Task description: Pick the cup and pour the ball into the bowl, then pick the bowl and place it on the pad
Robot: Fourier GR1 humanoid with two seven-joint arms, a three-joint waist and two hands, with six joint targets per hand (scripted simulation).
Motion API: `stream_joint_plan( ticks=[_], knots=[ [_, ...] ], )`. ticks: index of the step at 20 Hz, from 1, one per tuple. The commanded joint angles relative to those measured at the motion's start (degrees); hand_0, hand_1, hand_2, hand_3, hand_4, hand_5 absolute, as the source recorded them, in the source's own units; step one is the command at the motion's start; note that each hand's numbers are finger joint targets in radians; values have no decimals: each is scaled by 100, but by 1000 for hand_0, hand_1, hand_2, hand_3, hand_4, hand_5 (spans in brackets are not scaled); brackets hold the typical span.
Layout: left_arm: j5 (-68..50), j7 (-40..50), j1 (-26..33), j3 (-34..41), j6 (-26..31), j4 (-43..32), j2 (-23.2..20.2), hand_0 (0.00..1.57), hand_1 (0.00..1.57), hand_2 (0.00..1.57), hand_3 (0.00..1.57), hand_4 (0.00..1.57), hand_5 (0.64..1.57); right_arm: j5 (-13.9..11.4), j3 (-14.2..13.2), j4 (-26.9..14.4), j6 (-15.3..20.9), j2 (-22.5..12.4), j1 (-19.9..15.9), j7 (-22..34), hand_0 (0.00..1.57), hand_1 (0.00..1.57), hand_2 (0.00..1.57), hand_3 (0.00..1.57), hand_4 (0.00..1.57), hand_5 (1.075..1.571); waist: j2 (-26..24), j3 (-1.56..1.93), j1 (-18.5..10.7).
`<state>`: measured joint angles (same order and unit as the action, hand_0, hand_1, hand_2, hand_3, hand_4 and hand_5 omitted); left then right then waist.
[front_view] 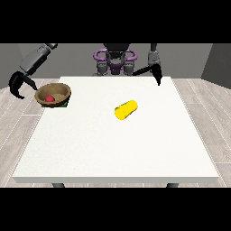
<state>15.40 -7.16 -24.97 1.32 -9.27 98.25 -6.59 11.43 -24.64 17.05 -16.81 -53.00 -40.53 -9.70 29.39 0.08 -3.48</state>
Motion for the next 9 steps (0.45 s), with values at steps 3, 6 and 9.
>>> stream_joint_plan(
  ticks=[3, 6, 9],
  knots=[
    [91, 299, 187, -35, -62, 321, 37, 0, 0, 0, 0, 0, 1568, -106, 84, 19, -65, 35, 8, -176, 0, 0, 326, 275, 0, 1492, -122, 2, 194],
    [218, 317, 449, -418, -56, 464, 257, 0, 0, 0, 0, 0, 1569, 11, -27, -46, -340, -383, -275, 319, 0, 0, 256, 213, 0, 1504, -211, 2, 169],
    [-12, 34, 517, -133, 14, -192, 191, 0, 0, 0, 0, 0, 1569, 302, -210, 67, -1106, -844, -463, 760, 0, 0, 189, 288, 0, 1503, -658, -10, 266]
  ],
)
